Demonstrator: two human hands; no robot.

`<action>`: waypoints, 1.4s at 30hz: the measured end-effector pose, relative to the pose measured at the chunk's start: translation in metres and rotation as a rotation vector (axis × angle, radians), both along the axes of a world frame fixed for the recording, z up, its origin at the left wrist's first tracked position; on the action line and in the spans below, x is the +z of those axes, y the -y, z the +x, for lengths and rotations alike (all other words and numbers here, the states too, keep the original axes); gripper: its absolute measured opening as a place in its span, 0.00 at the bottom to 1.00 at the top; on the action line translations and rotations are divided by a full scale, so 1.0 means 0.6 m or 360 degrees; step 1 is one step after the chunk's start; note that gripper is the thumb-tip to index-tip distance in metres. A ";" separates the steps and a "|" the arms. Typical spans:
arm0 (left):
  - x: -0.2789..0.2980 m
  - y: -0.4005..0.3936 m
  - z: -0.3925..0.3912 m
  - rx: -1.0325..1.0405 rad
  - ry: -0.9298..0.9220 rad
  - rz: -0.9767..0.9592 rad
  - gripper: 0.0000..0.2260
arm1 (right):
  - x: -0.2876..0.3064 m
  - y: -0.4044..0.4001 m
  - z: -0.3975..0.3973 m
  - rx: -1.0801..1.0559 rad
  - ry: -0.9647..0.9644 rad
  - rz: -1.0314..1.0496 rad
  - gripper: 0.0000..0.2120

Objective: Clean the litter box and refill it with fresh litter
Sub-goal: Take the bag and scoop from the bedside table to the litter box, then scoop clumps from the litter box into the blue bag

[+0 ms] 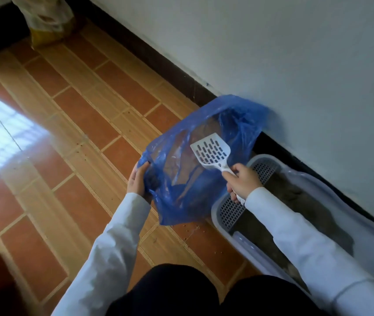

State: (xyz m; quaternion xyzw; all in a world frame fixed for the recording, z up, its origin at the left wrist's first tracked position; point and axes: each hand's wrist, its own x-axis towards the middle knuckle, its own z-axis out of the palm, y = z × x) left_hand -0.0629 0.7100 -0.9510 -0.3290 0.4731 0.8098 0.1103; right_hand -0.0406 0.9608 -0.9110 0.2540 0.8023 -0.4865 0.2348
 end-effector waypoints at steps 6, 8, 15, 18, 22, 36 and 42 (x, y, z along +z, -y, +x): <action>-0.050 -0.005 0.038 0.0036 -0.0180 -0.0264 0.05 | -0.019 -0.007 0.031 0.0015 -0.0071 0.0014 0.09; -0.057 -0.006 0.050 -0.0029 -0.0197 -0.0498 0.07 | -0.021 -0.008 0.047 -0.0014 -0.0095 -0.0022 0.09; -0.039 -0.026 0.082 -0.0177 -0.0481 -0.1672 0.36 | -0.019 -0.006 0.102 -0.0106 -0.0187 -0.0124 0.08; -0.029 -0.032 0.086 -0.0236 -0.0889 -0.2281 0.36 | -0.012 -0.016 0.127 -0.0116 -0.0263 -0.0101 0.07; -0.030 -0.055 0.084 -0.0763 -0.1416 -0.2577 0.24 | -0.011 -0.043 0.168 -0.0162 -0.0311 -0.0052 0.06; -0.088 -0.140 0.071 -0.1757 -0.1420 -0.2708 0.19 | -0.009 -0.159 0.296 -0.0479 -0.0341 0.0123 0.06; -0.106 -0.170 0.087 -0.2050 -0.0790 -0.2522 0.21 | -0.003 -0.191 0.347 -0.0525 -0.0199 0.0267 0.08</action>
